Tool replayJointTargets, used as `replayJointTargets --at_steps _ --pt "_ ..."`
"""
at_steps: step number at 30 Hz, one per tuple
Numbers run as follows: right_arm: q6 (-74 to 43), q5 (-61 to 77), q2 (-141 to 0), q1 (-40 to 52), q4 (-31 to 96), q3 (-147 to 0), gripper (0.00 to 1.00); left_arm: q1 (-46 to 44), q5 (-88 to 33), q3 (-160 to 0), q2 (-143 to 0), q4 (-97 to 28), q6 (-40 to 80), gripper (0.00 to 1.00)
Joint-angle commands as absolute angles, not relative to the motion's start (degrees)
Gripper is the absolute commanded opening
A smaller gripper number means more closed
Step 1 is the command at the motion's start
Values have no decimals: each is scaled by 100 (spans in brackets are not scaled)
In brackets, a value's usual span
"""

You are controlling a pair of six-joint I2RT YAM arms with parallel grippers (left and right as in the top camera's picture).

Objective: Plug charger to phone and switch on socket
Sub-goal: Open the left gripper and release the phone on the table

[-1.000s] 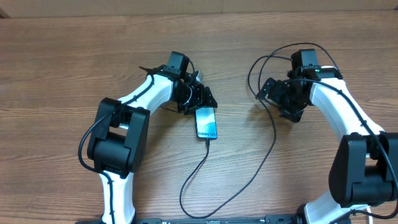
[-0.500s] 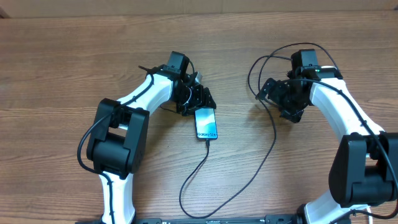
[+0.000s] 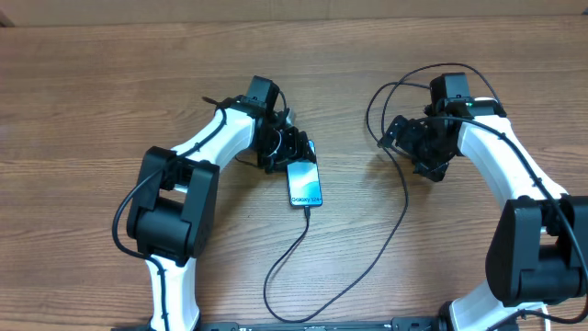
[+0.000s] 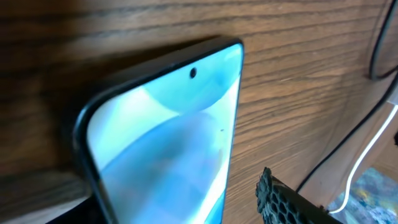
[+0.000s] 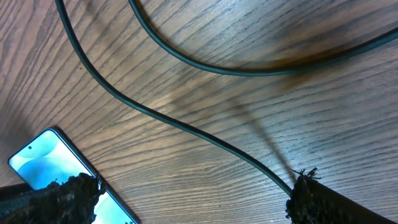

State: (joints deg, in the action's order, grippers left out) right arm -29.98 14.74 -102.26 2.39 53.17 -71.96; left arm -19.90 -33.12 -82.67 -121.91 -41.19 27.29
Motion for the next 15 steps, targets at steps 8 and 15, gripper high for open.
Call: replayJointTargets --at_steps 8,15 --pt "-2993 1417 -10040 255 5306 -7244 100 -2016 -2401 -8106 -12407 -4294 2724 67" --pt "-2993 1417 -10040 255 5308 -7244 100 -2014 -2010 -8106 -12407 -4528 2718 67"
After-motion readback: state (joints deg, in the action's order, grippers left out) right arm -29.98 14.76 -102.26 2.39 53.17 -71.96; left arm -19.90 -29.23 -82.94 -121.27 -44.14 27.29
